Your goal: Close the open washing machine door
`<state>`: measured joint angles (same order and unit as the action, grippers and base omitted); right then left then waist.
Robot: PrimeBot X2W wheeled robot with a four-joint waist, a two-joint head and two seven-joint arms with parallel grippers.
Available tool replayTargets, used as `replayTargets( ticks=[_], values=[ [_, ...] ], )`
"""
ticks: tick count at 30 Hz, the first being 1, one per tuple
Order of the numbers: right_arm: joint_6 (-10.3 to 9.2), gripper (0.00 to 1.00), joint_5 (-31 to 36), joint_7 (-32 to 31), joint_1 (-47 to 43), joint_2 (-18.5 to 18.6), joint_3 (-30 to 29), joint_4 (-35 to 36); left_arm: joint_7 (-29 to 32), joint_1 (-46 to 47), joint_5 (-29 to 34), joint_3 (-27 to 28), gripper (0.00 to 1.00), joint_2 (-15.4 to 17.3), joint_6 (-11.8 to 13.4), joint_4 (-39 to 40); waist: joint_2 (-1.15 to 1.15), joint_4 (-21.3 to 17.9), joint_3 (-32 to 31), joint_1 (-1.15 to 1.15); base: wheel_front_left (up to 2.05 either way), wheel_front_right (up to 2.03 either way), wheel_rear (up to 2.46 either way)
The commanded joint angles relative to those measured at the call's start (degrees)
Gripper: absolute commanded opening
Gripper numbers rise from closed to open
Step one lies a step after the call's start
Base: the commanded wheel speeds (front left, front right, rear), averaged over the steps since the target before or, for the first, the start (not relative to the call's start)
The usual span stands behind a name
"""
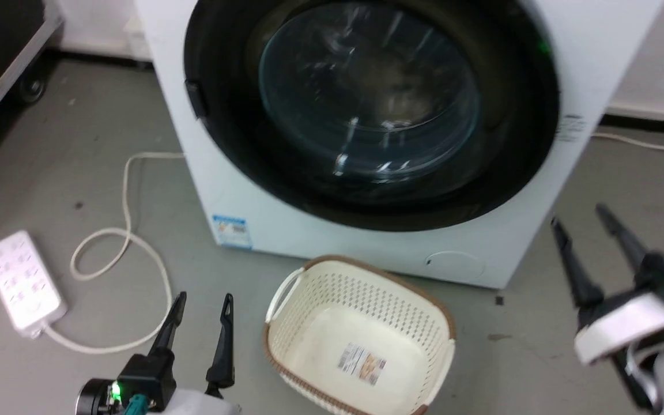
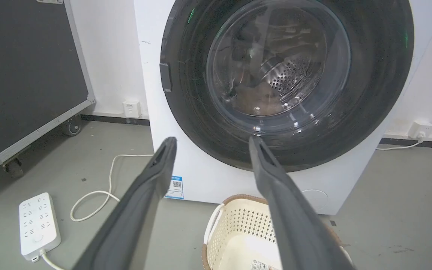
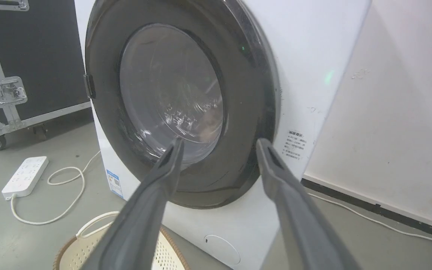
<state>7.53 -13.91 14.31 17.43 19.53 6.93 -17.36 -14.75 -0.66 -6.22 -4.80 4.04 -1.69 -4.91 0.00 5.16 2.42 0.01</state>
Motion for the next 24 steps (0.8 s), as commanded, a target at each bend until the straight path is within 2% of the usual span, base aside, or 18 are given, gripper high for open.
replayTargets(
  ticks=[1, 7, 8, 10, 14, 24],
  values=[
    [-0.04, 1.0, 3.5, 0.1, -4.1, -2.8, -2.1, 3.1, -0.2, -1.2, 0.0, 0.2, 1.0, 0.1, -0.2, 0.1, 0.0, -2.3, -2.2, -0.01, 0.0, 0.0, 0.0],
    [-0.04, 1.0, 10.5, -1.5, -13.1, -11.2, -9.3, 10.5, -0.2, -2.1, -0.1, 0.8, 1.0, 0.1, -0.6, -0.2, 0.0, -3.8, -3.2, -0.01, 0.0, 0.0, 0.0],
    [-0.04, 1.0, 10.5, -1.5, -13.1, -11.2, -9.3, 10.5, -0.2, -2.1, -0.1, 0.8, 1.0, 0.1, -0.6, -0.2, 0.0, -3.8, -3.2, -0.01, 0.0, 0.0, 0.0],
    [-0.04, 1.0, 12.5, -2.0, -16.4, -13.7, -10.9, 12.1, -0.2, -2.5, -0.3, 0.5, 1.0, 0.0, -1.0, -1.1, 0.0, -4.2, -3.4, -0.01, 0.0, 0.0, 0.0],
    [-0.04, 1.0, 13.9, -2.3, -19.3, -14.9, -10.8, 12.1, -0.2, -2.5, -1.1, 0.3, 1.0, 0.0, -1.8, -2.5, 0.0, -4.6, -3.7, -0.01, 0.0, 0.0, 0.0],
    [-0.04, 1.0, 14.8, -1.9, -20.1, -15.9, -10.7, 11.5, -0.2, -1.9, -1.5, 0.8, 1.0, 0.0, -2.4, -3.2, 0.0, -5.3, -3.8, -0.01, 0.0, 0.0, 0.0]
  ],
)
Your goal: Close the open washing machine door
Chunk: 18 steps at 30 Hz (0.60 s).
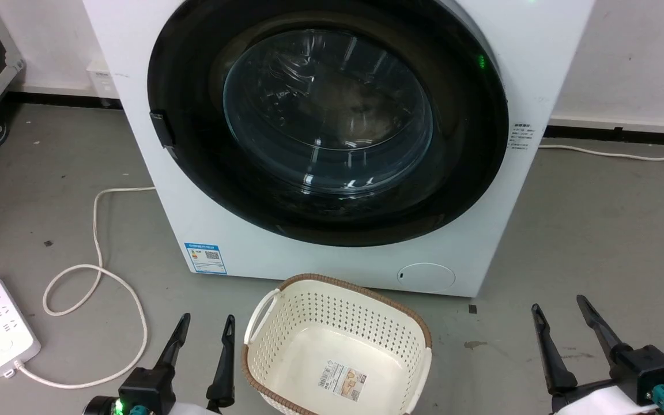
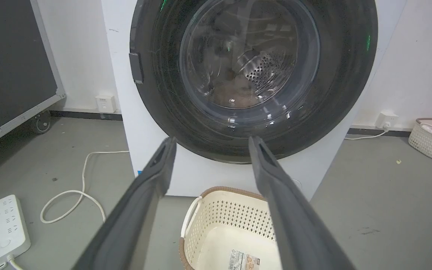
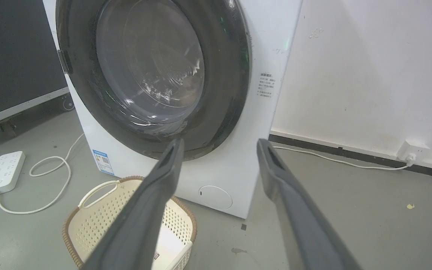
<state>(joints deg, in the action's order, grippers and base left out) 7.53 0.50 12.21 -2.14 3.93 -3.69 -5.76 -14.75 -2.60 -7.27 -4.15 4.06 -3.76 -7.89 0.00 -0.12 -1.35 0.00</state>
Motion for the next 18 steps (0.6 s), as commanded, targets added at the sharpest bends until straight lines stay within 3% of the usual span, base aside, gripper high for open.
replayTargets(
  ticks=[1, 2, 18],
  values=[
    [-0.04, 1.0, 0.5, 0.2, -0.5, -0.3, -0.1, -0.1, -0.2, 0.0, -0.7, 0.2, 1.0, -0.1, -0.4, -0.3, 0.0, 0.0, 0.0, 0.0, 0.0, 0.0, 0.0],
    [0.01, 0.0, 0.1, 0.0, 0.0, 0.0, 0.0, 0.0, 0.1, 0.0, -0.4, 0.0, 0.0, 0.0, -0.2, -0.2, 0.0, 0.0, 0.0, 0.0, 0.0, 0.0, 0.0],
    [0.0, 0.0, 0.0, -1.5, 0.3, -0.1, 0.5, 0.7, 1.9, 0.3, 0.5, 0.4, 0.0, -0.2, 0.3, 0.8, 0.0, 0.0, 0.2, 0.0, 0.0, 0.0, 0.0]
  ],
)
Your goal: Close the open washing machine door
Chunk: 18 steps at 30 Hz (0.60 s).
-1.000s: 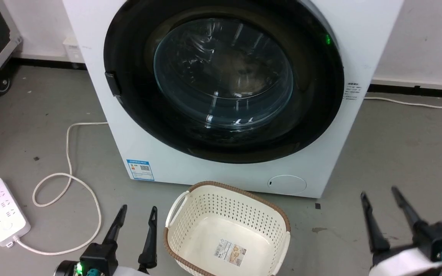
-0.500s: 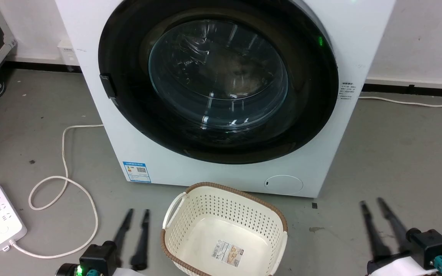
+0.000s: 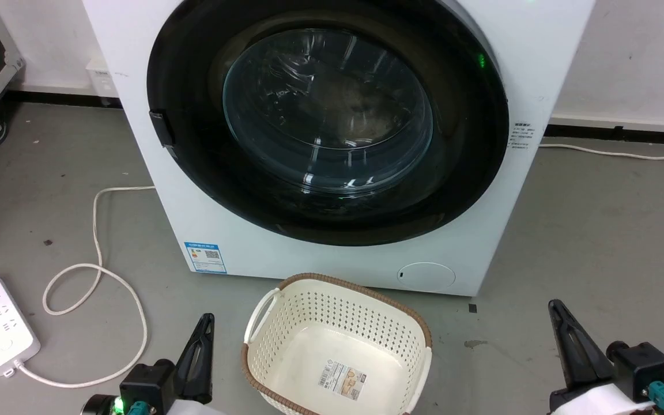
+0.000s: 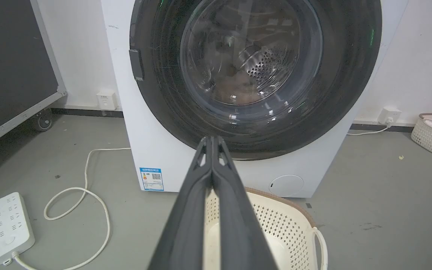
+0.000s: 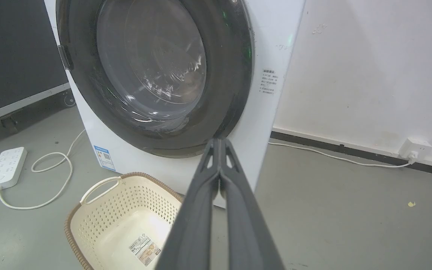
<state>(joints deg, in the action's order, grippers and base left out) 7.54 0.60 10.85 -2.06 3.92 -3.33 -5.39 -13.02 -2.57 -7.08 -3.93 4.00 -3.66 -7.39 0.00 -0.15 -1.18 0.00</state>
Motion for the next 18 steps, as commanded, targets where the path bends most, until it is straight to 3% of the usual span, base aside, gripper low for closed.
replayTargets(
  ticks=[1, 18],
  values=[
    [-0.01, 0.0, -0.1, -0.2, 0.2, -0.1, 0.1, 0.4, 0.3, 0.3, 0.4, 0.2, 0.0, -0.1, 0.2, 0.4, 0.0, 0.0, 0.0, 0.0, 0.0, 0.0, 0.0],
    [-0.01, 0.0, -0.2, -1.9, 0.5, -0.3, 0.6, 1.2, 2.3, 0.7, 1.4, 0.8, 0.0, -0.3, 0.8, 1.5, 0.0, 0.0, 0.2, 0.0, 0.0, 0.0, 0.0]
  ],
)
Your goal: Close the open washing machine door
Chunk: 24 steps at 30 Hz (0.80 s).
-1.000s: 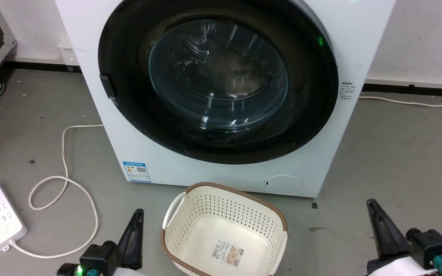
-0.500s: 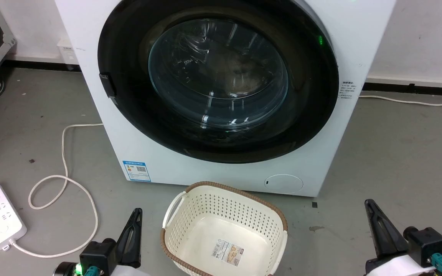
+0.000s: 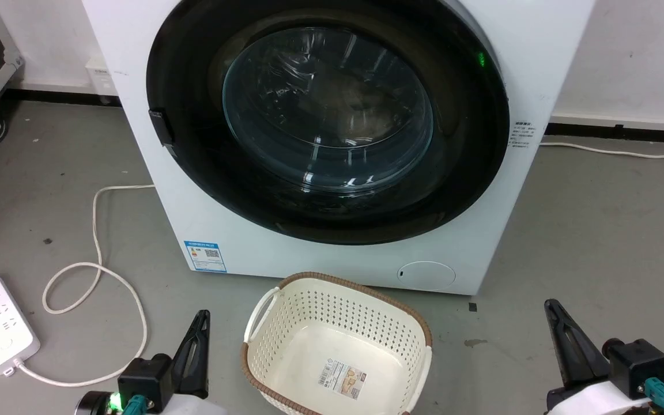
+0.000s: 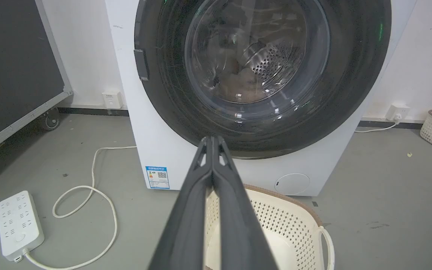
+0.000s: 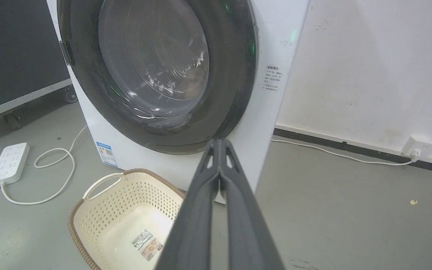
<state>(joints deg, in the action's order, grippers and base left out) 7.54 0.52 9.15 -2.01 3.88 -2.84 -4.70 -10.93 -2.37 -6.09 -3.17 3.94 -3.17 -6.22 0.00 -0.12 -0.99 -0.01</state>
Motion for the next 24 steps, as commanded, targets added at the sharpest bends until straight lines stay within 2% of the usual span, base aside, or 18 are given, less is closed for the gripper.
replayTargets(
  ticks=[1, 24],
  values=[
    [-0.01, 0.0, -0.1, -0.3, 0.5, -0.3, 0.2, 0.5, 0.3, 0.5, 0.5, 0.1, 0.0, -0.2, 0.3, 0.4, 0.0, 0.0, 0.0, 0.0, 0.0, 0.0, 0.0],
    [-0.03, 0.0, -0.2, -2.8, 0.9, -0.5, 0.9, 1.7, 3.4, 1.0, 2.1, 1.0, 0.0, -0.5, 1.1, 2.1, 0.0, 0.0, 0.3, 0.0, 0.0, 0.0, 0.0]
  ],
)
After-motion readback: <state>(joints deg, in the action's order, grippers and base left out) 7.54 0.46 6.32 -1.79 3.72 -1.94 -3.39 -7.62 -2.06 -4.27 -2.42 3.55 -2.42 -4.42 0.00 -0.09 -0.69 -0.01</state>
